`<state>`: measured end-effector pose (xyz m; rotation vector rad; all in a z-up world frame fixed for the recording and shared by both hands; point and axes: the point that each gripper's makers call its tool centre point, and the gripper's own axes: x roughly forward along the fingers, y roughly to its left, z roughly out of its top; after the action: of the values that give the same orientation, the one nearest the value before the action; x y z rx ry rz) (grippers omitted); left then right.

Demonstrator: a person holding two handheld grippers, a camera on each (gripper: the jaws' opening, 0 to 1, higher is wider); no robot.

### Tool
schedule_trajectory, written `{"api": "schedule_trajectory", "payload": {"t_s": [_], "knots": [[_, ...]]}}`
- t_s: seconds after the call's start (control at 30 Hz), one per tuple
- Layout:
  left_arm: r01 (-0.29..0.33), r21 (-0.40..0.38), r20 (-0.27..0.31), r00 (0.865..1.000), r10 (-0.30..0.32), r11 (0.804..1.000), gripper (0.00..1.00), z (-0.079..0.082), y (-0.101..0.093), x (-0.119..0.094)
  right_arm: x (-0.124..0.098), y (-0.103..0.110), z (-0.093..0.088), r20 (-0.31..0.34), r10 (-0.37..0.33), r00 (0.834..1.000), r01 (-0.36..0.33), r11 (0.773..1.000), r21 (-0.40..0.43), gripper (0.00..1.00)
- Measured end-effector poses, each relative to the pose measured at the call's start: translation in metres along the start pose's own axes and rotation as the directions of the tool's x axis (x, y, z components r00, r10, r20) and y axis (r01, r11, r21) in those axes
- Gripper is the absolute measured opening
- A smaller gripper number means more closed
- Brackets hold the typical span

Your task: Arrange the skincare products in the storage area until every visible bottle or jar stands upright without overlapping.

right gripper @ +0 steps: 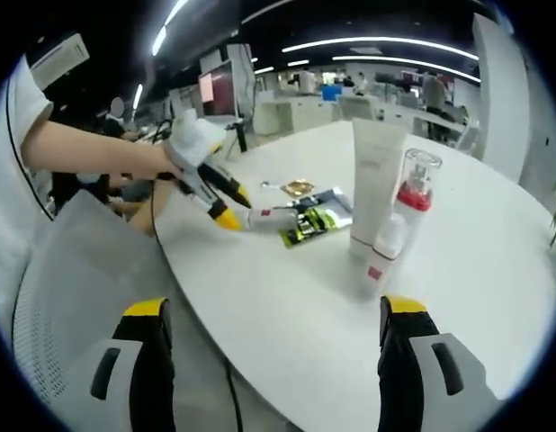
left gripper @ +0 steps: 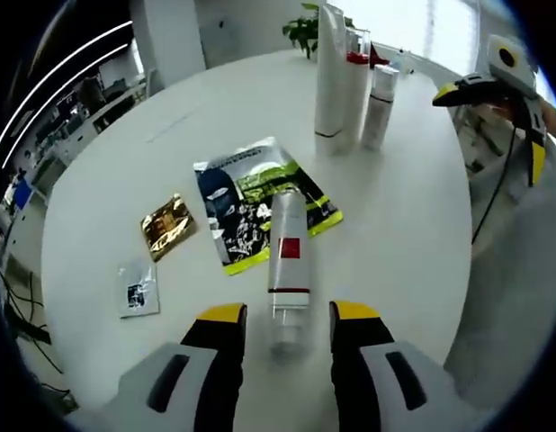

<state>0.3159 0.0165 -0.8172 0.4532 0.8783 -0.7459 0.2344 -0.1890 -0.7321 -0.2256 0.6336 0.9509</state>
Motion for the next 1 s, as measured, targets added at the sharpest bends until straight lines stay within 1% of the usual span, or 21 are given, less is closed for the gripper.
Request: {"api": "schedule_trajectory", "payload": {"t_s": [0.2,0.23,0.33,0.4,0.47,0.5,0.53,0.57,0.63,0.7,0.77,0.87,0.93,1.0], "knots": [[0.005,0.004,-0.004,1.0,-0.005,1.0,0.33,0.001,0.001,0.007,0.0,-0.001,-0.001,-0.002,0.0,1.0,0.0,1.0,-0.002,0.95],[0.009,0.012,-0.009,1.0,-0.009,1.0,0.33,0.002,-0.002,0.008,0.0,-0.001,-0.001,-0.002,0.001,1.0,-0.001,1.0,-0.003,0.95],[0.013,0.029,-0.041,0.999,-0.012,1.0,0.27,-0.005,-0.002,0.01,0.0,0.0,-0.001,-0.004,0.001,1.0,-0.002,1.0,-0.006,0.95],[0.011,0.038,-0.047,0.999,-0.009,0.999,0.24,-0.004,-0.005,0.009,0.001,0.0,-0.001,-0.005,0.004,1.0,-0.004,1.0,-0.007,0.95],[0.011,0.038,-0.05,0.999,-0.009,0.999,0.21,-0.005,-0.004,0.01,0.001,0.001,-0.002,-0.008,0.006,1.0,-0.006,1.0,-0.009,0.95],[0.005,0.043,-0.049,0.999,-0.003,0.999,0.21,-0.004,-0.005,0.009,0.002,0.001,-0.002,-0.01,0.007,1.0,-0.007,1.0,-0.01,0.95],[-0.023,0.056,-0.059,0.998,0.026,0.998,0.2,-0.005,-0.001,0.008,0.002,0.001,-0.003,-0.012,0.007,1.0,-0.007,1.0,-0.013,0.95],[-0.022,0.07,-0.054,0.998,0.026,0.997,0.2,-0.005,0.0,0.008,0.002,0.001,-0.003,-0.013,0.007,1.0,-0.008,1.0,-0.014,0.95],[-0.018,0.069,-0.064,0.998,0.022,0.997,0.2,-0.006,-0.001,0.007,0.002,0.002,-0.003,-0.016,0.008,1.0,-0.009,1.0,-0.019,0.95],[-0.035,0.091,-0.055,0.998,0.04,0.995,0.2,-0.004,0.002,0.003,0.003,0.002,-0.003,-0.02,0.01,1.0,-0.011,1.0,-0.025,0.95],[-0.026,0.089,-0.055,0.998,0.031,0.996,0.2,-0.003,0.002,0.001,0.003,0.004,-0.003,-0.021,0.013,1.0,-0.014,0.999,-0.032,0.95],[-0.028,0.11,-0.055,0.998,0.034,0.994,0.19,-0.002,0.001,-0.006,0.004,0.008,-0.003,-0.026,0.022,0.999,-0.023,0.999,-0.045,0.94],[-0.023,0.118,-0.055,0.998,0.029,0.993,0.19,-0.002,0.003,-0.005,0.004,0.01,-0.002,-0.027,0.027,0.999,-0.028,0.998,-0.051,0.94],[-0.019,0.14,-0.057,0.998,0.027,0.99,0.19,-0.002,0.0,-0.009,0.004,0.011,-0.002,-0.025,0.033,0.999,-0.035,0.998,-0.056,0.94]]}}
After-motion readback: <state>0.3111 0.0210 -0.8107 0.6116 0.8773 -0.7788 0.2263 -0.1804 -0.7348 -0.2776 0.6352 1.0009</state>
